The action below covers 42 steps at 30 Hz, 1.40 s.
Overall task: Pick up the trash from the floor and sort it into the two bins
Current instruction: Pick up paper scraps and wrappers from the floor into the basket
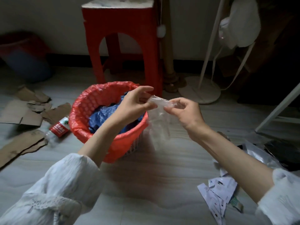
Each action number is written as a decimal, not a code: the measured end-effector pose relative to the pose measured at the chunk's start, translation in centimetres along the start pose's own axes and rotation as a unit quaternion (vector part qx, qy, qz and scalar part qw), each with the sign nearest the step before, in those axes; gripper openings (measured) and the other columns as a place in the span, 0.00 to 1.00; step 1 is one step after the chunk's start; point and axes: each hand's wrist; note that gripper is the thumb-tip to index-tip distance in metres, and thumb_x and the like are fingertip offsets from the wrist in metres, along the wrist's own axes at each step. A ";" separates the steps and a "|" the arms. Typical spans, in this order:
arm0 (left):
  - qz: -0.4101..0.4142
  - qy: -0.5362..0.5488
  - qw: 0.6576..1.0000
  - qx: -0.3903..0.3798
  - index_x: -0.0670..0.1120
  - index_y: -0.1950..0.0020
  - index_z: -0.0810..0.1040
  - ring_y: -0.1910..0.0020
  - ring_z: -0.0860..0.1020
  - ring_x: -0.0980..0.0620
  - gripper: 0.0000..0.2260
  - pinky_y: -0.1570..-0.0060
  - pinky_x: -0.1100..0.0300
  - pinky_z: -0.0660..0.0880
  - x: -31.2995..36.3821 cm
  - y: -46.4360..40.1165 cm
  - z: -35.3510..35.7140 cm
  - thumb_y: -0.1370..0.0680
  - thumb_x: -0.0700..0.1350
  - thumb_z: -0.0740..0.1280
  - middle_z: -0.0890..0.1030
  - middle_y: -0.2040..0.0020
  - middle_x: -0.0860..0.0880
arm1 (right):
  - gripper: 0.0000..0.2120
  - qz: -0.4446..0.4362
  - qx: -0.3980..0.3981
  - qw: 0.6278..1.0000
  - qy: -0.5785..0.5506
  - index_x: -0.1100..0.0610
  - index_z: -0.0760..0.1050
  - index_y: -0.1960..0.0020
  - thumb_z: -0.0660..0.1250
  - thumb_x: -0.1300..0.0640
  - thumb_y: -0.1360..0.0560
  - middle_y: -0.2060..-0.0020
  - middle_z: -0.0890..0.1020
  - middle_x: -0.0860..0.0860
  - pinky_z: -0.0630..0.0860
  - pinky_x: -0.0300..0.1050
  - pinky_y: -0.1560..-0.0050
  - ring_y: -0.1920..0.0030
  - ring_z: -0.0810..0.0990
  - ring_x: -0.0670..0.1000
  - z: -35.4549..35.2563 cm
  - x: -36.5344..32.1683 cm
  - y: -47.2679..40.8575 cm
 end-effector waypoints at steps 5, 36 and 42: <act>-0.027 -0.002 0.996 0.079 0.45 0.37 0.73 0.54 0.80 0.60 0.18 0.50 0.65 0.76 -3.4 1.1 -6.7 0.25 0.39 0.69 0.82 0.52 0.48 | 0.07 -0.153 -0.019 0.984 0.092 0.55 0.81 0.59 0.73 0.66 0.32 0.63 0.82 0.47 0.75 0.33 0.56 0.61 0.79 0.40 4.8 -4.8 -3.6; -0.068 -0.452 0.873 0.171 0.45 0.47 0.82 0.45 0.74 0.46 0.26 0.28 0.49 0.53 -15.1 5.9 -10.0 0.29 0.50 0.47 0.82 0.52 0.47 | 0.12 -0.221 -0.268 0.684 0.641 0.61 0.75 0.43 0.57 0.64 0.23 0.44 0.76 0.55 0.66 0.47 0.57 0.42 0.76 0.60 17.5 2.3 -5.8; -0.065 -0.448 0.873 0.181 0.45 0.47 0.82 0.45 0.74 0.47 0.25 0.28 0.49 0.52 -15.2 6.3 -10.0 0.28 0.49 0.47 0.83 0.51 0.48 | 0.13 -0.185 -0.291 0.719 0.604 0.61 0.77 0.45 0.61 0.66 0.28 0.48 0.79 0.60 0.69 0.47 0.56 0.46 0.76 0.62 17.3 2.8 -5.7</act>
Point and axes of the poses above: each hand's wrist, its own y-axis away from the middle knuckle, its own z-axis out of the palm, x = y × z
